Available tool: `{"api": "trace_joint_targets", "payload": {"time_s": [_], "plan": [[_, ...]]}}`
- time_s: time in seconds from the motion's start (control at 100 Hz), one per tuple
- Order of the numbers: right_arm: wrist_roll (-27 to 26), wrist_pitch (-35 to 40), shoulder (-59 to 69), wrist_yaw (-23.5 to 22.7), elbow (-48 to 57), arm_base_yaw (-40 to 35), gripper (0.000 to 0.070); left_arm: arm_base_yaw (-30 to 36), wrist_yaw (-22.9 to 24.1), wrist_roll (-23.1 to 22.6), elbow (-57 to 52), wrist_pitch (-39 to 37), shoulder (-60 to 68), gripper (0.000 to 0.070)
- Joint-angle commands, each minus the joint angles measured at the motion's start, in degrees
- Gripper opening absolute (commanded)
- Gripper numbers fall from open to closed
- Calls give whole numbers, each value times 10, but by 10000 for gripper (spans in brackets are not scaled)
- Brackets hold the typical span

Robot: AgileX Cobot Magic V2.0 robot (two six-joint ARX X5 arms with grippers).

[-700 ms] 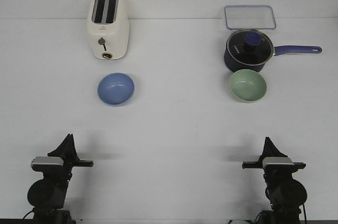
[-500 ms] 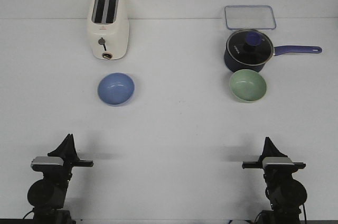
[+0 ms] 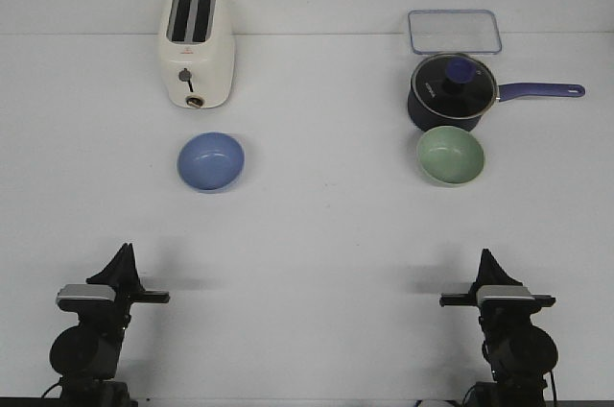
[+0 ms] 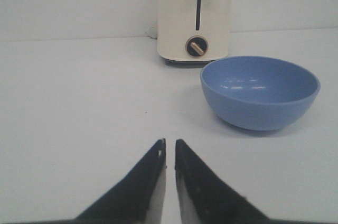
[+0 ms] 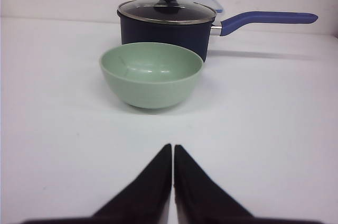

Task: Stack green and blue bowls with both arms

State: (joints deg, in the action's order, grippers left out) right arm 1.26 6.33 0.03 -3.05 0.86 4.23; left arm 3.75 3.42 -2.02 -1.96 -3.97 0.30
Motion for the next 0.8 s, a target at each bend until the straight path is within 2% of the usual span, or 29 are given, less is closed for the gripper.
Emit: {"api": "trace_joint_targets", "payload": {"time_s": [0.0, 0.28, 0.38, 0.56, 0.63, 0.7, 0.79], "plan": [[-3, -7, 0, 0, -1, 1, 8, -1, 0, 1, 12, -8, -1, 13], [-9, -9, 0, -3, -1, 1, 9, -1, 0, 1, 12, -8, -1, 13], [-55, -7, 0, -5, -1, 1, 8, -1, 0, 1, 12, -8, -1, 13], [-198, -12, 0, -6, -1, 1, 8, -1, 0, 1, 12, -8, -1, 13], [-214, -21, 0, -7, 1, 1, 5, -1, 0, 1, 12, -8, -1, 13], [-254, -13, 0, -5, 29, 1, 1, -1, 0, 1, 12, -8, -1, 13], [-269, 8, 24, 29, 96, 0, 0, -1, 0, 1, 12, -8, -1, 13]]}}
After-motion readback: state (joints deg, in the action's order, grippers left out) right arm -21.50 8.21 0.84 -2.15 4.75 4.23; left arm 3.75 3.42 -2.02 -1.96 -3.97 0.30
